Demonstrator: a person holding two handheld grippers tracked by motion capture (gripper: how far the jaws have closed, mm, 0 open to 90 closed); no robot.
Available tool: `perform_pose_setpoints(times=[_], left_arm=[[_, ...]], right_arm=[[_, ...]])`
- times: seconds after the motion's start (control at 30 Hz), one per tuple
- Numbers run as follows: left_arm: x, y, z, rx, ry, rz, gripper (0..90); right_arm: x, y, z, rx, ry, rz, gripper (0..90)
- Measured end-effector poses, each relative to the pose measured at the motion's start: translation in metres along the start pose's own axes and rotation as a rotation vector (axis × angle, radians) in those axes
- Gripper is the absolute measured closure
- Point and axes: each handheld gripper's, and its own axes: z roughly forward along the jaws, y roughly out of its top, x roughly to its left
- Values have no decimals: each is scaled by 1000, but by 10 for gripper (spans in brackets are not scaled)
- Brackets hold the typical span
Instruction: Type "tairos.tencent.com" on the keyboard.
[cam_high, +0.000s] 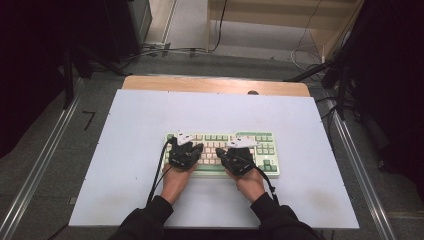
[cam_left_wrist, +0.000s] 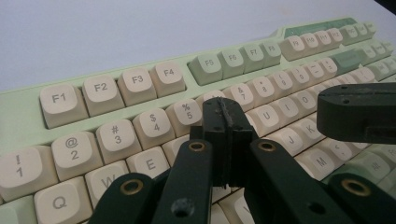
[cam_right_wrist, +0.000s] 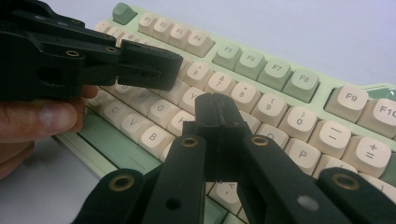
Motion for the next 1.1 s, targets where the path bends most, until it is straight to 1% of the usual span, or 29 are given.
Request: perform_pose_setpoints(times=[0.07, 0.13, 0.2, 0.27, 0.33, 0.63, 1.1], left_arm=[[0, 0, 2, 17, -7, 2, 900], [0, 0, 2, 20, -6, 3, 900], [0, 0, 1, 13, -5, 0, 900], [1, 2, -2, -4, -4, 3, 900], [1, 3, -5, -20, -6, -4, 900], [3, 4, -14, -42, 1, -8, 900], [6, 1, -23, -46, 1, -15, 900]], right_arm=[[0, 0, 0, -1, -1, 1, 874], [0, 0, 0, 1, -1, 1, 874], [0, 0, 0, 1, -1, 1, 874], [1, 0, 0, -2, -3, 0, 874], [0, 0, -1, -3, -4, 2, 874], [0, 1, -3, -10, -3, 3, 874], [-1, 1, -3, -11, -3, -1, 875]])
